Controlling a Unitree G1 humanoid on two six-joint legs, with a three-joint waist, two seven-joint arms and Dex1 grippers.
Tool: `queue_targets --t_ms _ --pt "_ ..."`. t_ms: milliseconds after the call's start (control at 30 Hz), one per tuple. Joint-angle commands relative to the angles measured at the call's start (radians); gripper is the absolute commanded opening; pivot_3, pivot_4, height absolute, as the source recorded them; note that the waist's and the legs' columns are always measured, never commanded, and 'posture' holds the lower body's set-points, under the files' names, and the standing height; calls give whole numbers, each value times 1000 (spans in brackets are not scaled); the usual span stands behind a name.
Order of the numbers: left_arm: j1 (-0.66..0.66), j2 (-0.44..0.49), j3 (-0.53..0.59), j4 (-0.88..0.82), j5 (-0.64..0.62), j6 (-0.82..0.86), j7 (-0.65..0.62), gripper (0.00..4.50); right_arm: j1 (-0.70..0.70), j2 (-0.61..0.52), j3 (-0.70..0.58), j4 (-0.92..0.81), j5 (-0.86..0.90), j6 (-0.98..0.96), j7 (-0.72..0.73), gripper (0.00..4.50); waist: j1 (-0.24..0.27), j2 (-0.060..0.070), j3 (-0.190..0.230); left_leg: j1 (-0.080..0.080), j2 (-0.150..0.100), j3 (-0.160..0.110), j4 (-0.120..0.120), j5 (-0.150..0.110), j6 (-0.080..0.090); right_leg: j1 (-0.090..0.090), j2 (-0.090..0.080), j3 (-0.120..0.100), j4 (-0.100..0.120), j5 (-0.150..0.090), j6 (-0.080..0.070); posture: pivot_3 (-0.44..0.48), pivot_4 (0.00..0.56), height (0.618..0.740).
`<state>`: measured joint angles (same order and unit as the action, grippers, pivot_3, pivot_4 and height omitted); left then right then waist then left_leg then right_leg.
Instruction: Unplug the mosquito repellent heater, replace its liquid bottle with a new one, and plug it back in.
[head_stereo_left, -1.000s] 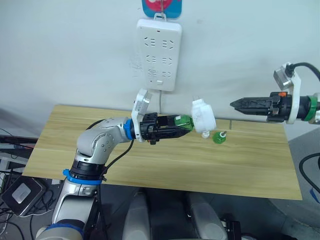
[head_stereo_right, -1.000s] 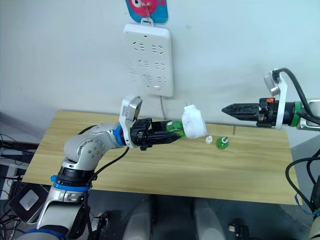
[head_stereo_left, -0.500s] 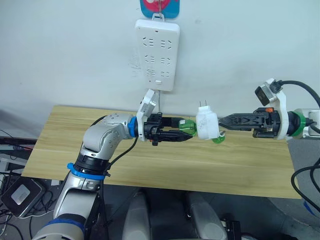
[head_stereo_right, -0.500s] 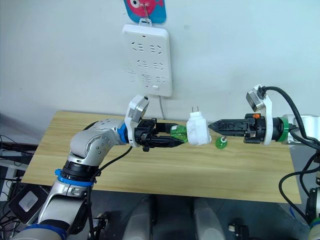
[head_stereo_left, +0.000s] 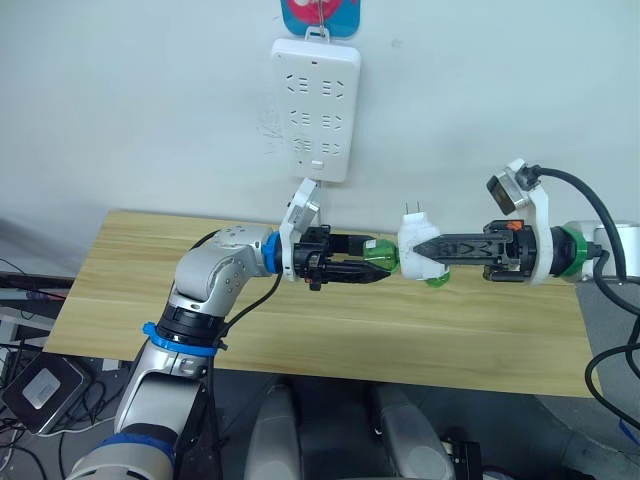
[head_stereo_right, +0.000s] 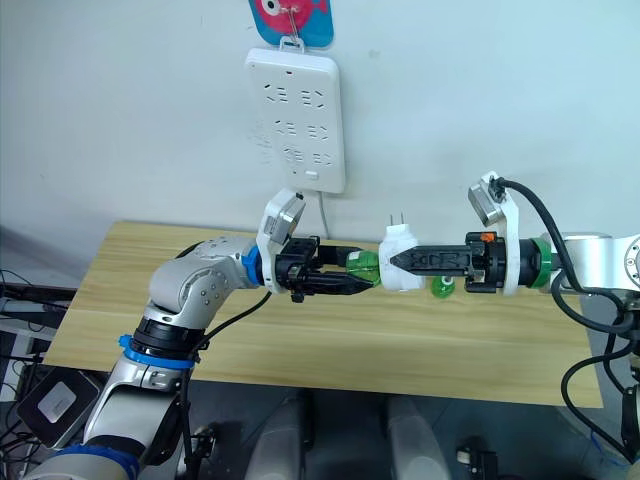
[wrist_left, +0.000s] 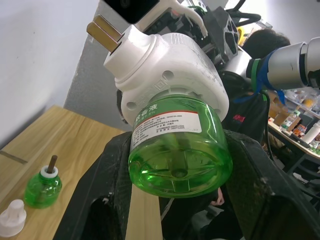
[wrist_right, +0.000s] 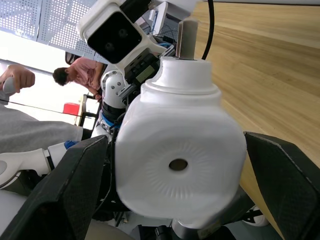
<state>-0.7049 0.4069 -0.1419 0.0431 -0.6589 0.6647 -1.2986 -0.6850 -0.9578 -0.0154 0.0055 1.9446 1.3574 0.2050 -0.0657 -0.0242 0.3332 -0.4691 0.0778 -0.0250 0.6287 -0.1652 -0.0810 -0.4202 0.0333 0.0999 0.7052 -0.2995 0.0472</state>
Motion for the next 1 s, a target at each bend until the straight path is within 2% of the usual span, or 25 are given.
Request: queue_targets --t_ms 33,133,333,400,500,567,700,833,1000 --pt "-10 -5 5 -39 -8 -14 -8 2227 9 -7 -13 -29 28 -23 0 3944 0 0 0 0 0 0 0 0 0 0 0 0 0 0 0 -102 315 740" --pt "-8 -4 5 -42 -8 -13 -9 2227 15 -11 -20 -33 28 -17 27 2977 1 0 0 0 0 0 0 0 0 0 0 0 0 0 0 -103 313 740" --pt "-9 -12 2 -38 3 -26 0 2227 31 -17 -18 -70 28 -25 47 2957 2 0 0 0 0 0 0 0 0 0 0 0 0 0 0 -101 309 740" --pt "-8 -14 2 -34 22 -45 15 2945 36 -10 -21 -73 28 -43 30 2957 2 0 0 0 0 0 0 0 0 0 0 0 0 0 0 -98 307 740" --pt "-4 3 2 -39 42 -62 15 3785 46 -8 -23 -75 28 -70 -9 2957 2 0 0 0 0 0 0 0 0 0 0 0 0 0 0 -98 303 740" --pt "-4 27 11 -47 74 -85 39 4465 73 -14 -22 -87 18 -104 -72 2957 2 0 0 0 0 0 0 0 0 0 0 0 0 0 0 -100 300 740" --pt "3 65 -2 -99 160 -147 106 4500 134 1 -15 -117 -50 -164 -195 2957 3 0 0 0 0 0 0 0 0 0 0 0 0 0 0 -94 298 740" --pt "45 81 -92 -113 363 -350 180 4500 142 34 -6 -146 -101 -196 -283 2957 3 0 0 0 0 0 0 0 0 0 0 0 1 0 0 -90 296 740" --pt "88 88 -196 -137 527 -517 208 4500 125 67 2 -165 -108 -213 -373 2957 6 1 0 0 0 0 0 0 0 -1 0 0 1 1 -1 -89 294 740"
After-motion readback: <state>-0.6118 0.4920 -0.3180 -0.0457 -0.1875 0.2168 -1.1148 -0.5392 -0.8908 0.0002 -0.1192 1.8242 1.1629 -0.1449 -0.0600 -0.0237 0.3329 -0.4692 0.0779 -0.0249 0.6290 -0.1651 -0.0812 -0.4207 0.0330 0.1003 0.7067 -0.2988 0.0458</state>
